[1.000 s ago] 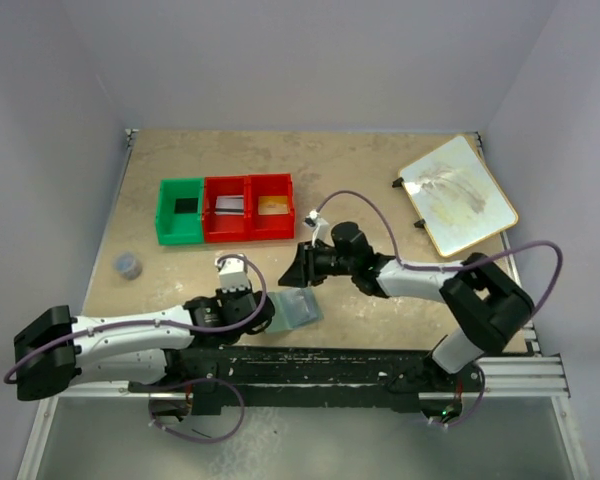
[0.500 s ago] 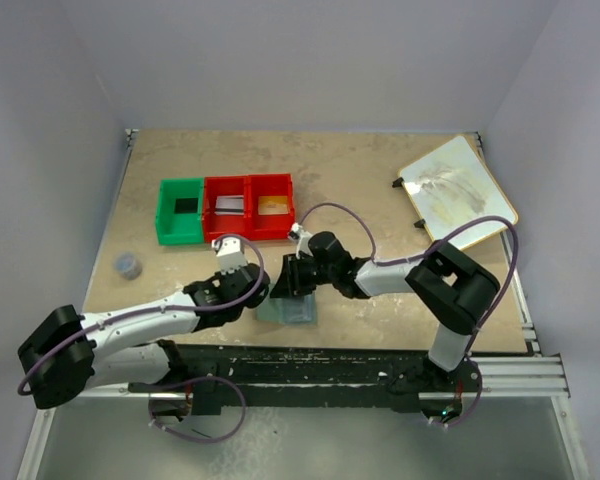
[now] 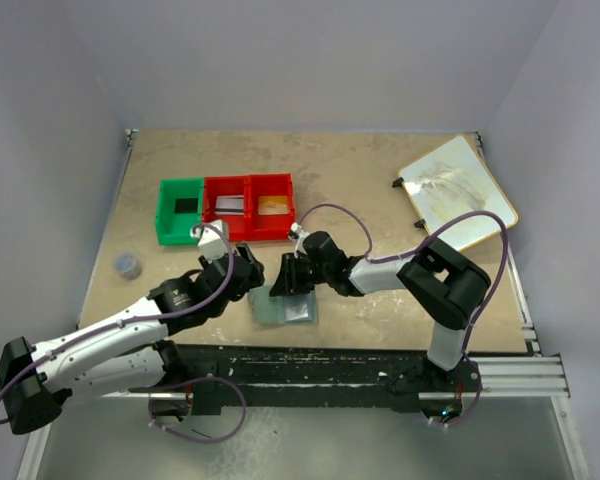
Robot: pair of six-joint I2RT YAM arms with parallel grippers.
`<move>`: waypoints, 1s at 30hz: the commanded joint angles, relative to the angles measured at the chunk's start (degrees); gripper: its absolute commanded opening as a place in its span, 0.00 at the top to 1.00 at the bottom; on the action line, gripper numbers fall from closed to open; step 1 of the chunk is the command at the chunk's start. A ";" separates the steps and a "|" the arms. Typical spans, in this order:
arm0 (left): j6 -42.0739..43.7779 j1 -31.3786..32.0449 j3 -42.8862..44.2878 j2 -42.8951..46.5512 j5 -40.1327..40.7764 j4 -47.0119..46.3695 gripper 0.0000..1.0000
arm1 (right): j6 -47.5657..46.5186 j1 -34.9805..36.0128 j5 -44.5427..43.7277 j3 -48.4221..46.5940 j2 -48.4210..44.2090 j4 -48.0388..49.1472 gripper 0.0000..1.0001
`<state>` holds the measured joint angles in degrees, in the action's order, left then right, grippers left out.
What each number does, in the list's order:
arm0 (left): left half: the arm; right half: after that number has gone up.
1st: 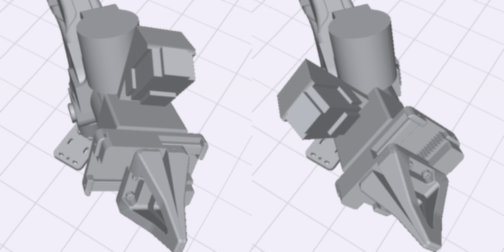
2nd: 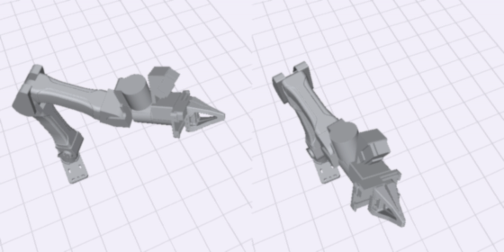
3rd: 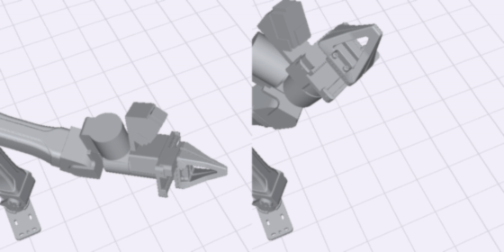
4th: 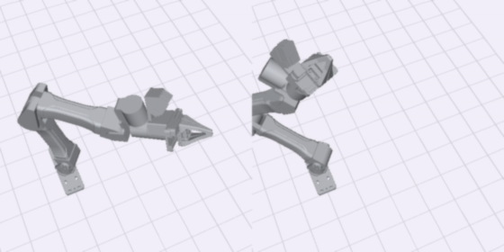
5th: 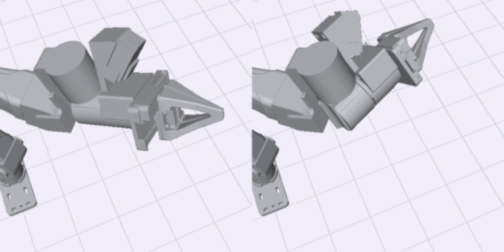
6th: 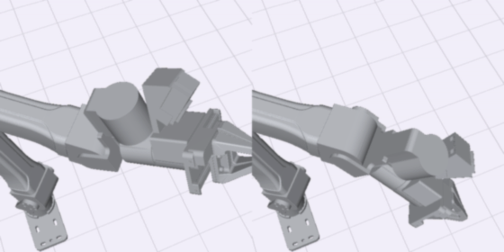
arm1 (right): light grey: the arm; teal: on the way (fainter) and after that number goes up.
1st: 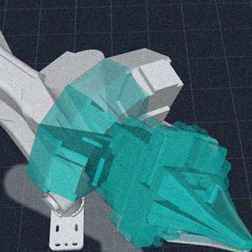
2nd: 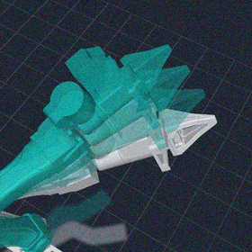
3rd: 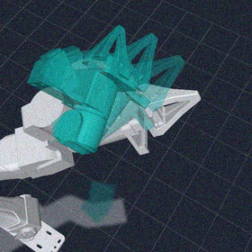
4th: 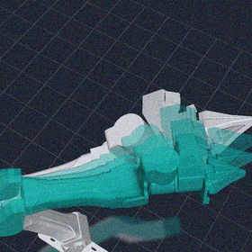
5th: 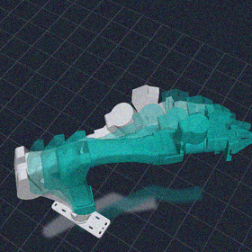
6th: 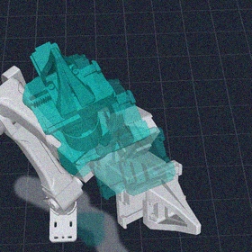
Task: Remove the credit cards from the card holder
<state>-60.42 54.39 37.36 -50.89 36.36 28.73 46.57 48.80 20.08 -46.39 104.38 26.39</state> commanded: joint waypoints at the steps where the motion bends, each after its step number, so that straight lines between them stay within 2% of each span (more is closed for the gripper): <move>1: 3.63 -0.18 1.35 -3.50 -7.95 -5.95 0.41 | 0.80 0.04 -3.45 -0.29 -0.71 -0.83 0.63; 4: 3.43 -0.21 0.17 -7.68 -15.72 -13.27 0.43 | 1.60 0.07 -3.31 0.29 -1.34 -0.72 0.63; 6: 1.70 -0.24 -0.64 -10.71 -17.89 -15.94 0.46 | 2.24 -0.01 -3.29 0.46 -1.60 -0.68 0.63; 9: -0.63 -0.54 -1.67 -14.99 -17.43 -15.75 0.49 | 3.30 -0.02 -3.99 0.72 -2.06 -0.18 0.63; 13: -1.18 -1.91 -2.40 -19.49 -16.43 -13.95 0.60 | 4.77 -0.02 -4.79 -0.05 -2.23 0.09 0.63; 15: -1.72 -1.92 -3.50 -20.16 -16.19 -14.95 0.63 | 5.08 -0.02 -4.80 -0.73 -1.81 -0.39 0.64; 19: -3.21 -1.92 -6.37 -18.19 -15.18 -16.72 0.67 | 5.33 -0.02 -6.01 -1.54 -1.78 -1.70 0.64; 25: -7.00 -1.98 -12.24 -5.42 -9.86 -15.82 0.69 | 6.21 -0.03 -7.92 -1.66 -2.44 -2.32 0.64; 30: -8.63 -1.96 -13.18 -5.46 -9.97 -14.24 0.82 | 6.91 -0.06 -8.54 -1.33 -2.16 -2.15 0.64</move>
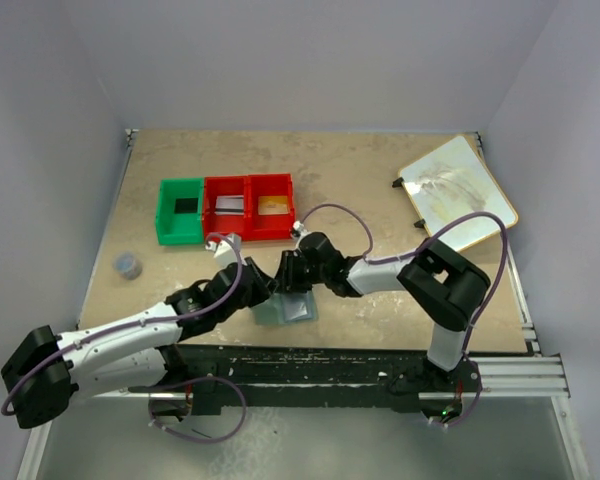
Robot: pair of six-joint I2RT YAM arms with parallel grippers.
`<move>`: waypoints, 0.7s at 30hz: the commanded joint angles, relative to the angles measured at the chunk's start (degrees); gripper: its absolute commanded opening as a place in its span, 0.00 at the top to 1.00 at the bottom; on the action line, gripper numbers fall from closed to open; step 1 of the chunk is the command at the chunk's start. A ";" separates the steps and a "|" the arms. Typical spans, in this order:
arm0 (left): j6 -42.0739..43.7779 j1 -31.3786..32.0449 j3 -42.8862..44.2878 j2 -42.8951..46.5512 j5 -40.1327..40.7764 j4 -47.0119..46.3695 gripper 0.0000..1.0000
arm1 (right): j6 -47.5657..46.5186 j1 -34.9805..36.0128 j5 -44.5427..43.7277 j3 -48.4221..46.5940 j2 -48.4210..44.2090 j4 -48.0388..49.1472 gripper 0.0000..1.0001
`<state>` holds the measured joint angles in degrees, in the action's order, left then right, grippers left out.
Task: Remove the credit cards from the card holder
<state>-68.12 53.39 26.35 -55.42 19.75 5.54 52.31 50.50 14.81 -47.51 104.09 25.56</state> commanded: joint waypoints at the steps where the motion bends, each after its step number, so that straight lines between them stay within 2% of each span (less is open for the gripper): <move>1: -0.99 -1.00 -2.02 -0.81 6.56 8.96 0.82 | 1.67 -1.73 -3.29 0.06 -1.88 -0.90 0.64; 6: -2.00 -0.97 -2.96 1.56 6.54 10.61 0.82 | 1.51 -1.73 -3.87 -0.25 -1.92 -2.23 0.64; 9: -2.70 -0.99 -6.91 1.87 2.96 5.66 0.81 | 0.94 -1.72 -3.62 -0.22 -2.01 -1.80 0.64; 12: -1.30 -0.99 -7.51 -0.20 0.61 0.98 0.80 | 0.15 -1.72 -3.82 -0.72 -2.12 -1.00 0.64; 16: -0.20 -0.99 -4.82 -5.90 1.55 2.54 0.80 | -0.07 -1.80 -2.87 -1.48 -5.12 -1.44 0.64; 18: -0.50 -0.94 -4.30 -8.83 1.57 3.16 0.81 | -1.62 -1.92 -5.52 -3.39 -7.28 -3.96 0.60; 21: -0.57 -0.97 -4.16 -9.75 1.84 3.58 0.81 | -5.59 -3.13 -13.43 -10.87 -8.79 -15.33 0.50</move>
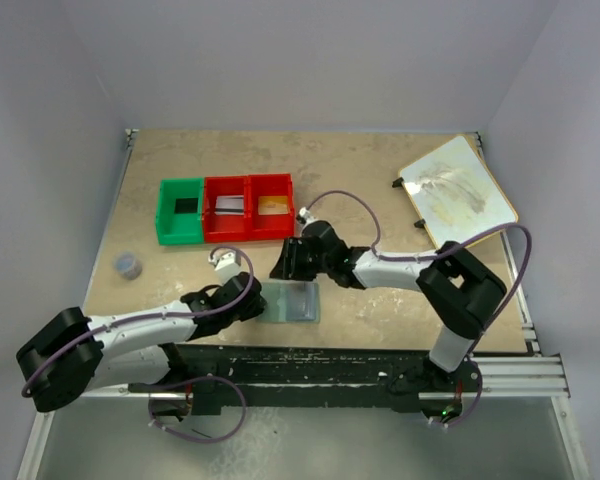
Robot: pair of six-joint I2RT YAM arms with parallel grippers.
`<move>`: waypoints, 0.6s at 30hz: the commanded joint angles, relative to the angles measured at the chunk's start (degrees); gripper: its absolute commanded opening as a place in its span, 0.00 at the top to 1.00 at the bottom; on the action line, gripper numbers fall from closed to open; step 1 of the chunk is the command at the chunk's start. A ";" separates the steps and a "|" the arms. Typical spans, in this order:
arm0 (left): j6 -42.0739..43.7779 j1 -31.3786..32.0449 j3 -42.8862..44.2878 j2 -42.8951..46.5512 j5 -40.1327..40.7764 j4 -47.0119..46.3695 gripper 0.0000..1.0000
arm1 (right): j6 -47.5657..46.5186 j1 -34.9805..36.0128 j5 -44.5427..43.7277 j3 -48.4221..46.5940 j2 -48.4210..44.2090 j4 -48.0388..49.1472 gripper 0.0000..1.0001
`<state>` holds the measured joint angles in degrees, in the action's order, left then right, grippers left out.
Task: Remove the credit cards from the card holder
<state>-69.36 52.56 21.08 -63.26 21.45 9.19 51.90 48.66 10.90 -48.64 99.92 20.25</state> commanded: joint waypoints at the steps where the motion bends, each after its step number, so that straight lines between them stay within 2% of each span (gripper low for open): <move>1: 0.64 -0.10 0.89 -1.64 0.21 -0.12 0.81 | -7.19 -1.95 -12.33 -12.87 -4.35 -13.69 0.48; 5: 0.58 -0.11 -0.20 -0.12 0.27 -0.79 0.81 | -13.96 -5.30 -20.71 -24.53 -0.92 -25.54 0.44; 8: 0.82 -0.09 -0.33 0.45 0.32 -0.93 0.80 | -17.26 -8.78 -23.33 -31.61 3.59 -30.92 0.42; 13: 0.87 -0.11 -0.37 -0.64 0.10 -1.44 0.80 | -23.44 -10.60 -22.07 -40.38 10.80 -35.26 0.40; 18: 1.32 -0.10 -0.31 -0.96 -0.70 -2.07 0.80 | -26.46 -10.67 -18.70 -45.07 16.11 -37.16 0.39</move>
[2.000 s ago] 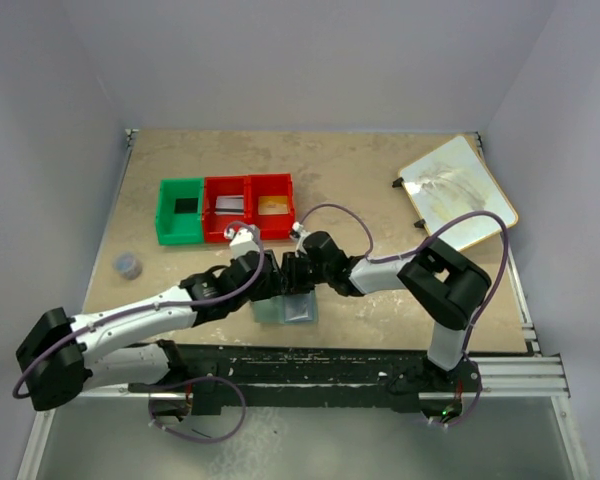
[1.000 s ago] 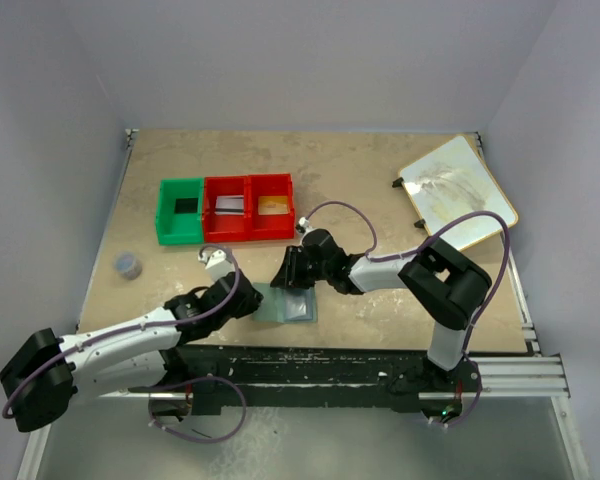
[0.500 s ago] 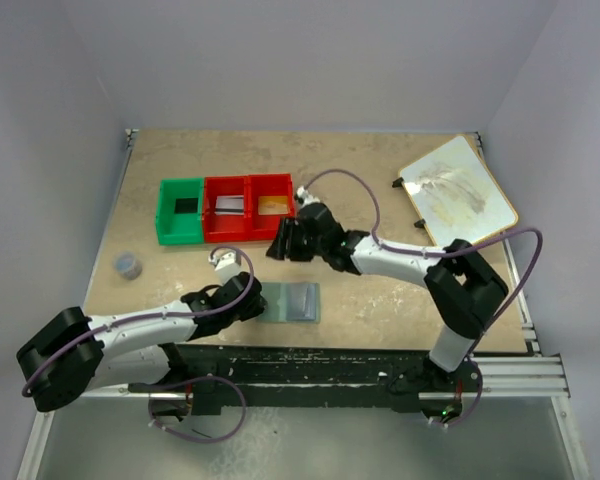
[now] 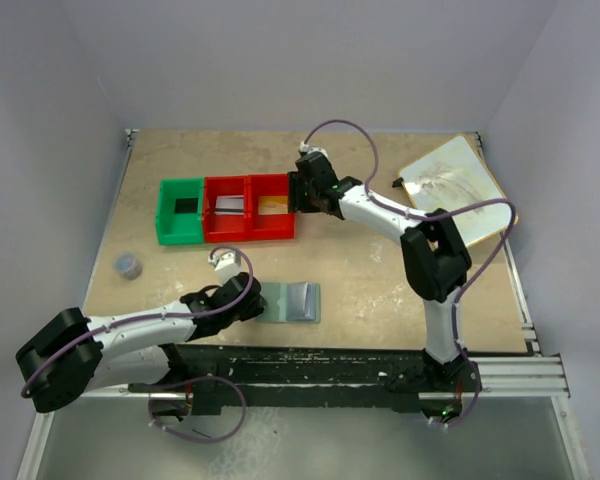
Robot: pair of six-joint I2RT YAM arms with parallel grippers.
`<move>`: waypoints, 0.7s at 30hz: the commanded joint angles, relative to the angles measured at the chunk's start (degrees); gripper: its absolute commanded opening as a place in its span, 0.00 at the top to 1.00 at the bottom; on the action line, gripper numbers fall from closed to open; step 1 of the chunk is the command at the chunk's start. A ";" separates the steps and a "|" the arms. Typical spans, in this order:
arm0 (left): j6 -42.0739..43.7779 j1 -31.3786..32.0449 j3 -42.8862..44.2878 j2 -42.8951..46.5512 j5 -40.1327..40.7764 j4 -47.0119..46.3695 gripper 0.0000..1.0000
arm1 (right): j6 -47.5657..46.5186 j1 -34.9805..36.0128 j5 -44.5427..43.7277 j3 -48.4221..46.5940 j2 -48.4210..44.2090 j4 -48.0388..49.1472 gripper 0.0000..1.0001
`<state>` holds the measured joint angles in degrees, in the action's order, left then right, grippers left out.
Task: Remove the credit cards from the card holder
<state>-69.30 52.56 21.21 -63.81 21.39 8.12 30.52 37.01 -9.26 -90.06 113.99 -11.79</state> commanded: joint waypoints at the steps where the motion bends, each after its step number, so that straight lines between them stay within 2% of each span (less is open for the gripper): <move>1: 1.26 -0.09 -0.53 -0.37 -0.64 -1.00 0.80 | -5.49 0.95 1.25 -4.04 2.73 -5.13 0.39; 10: 1.09 -0.10 -0.95 0.35 -0.73 -0.78 0.80 | -8.19 0.11 -5.22 -7.14 6.04 -8.49 0.40; 13: 1.49 -0.12 -0.34 -0.33 -0.81 -0.70 0.80 | -8.46 -0.71 -7.55 -5.28 4.83 -7.94 0.41; 21: 3.07 -0.13 1.28 -3.14 -1.96 -0.76 0.80 | -8.03 -3.74 -7.03 0.67 -0.72 -5.84 0.43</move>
<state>-68.18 52.56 21.52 -64.93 21.15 7.33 23.44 35.09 -13.98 -91.46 118.56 -17.54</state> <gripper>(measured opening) 0.198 0.579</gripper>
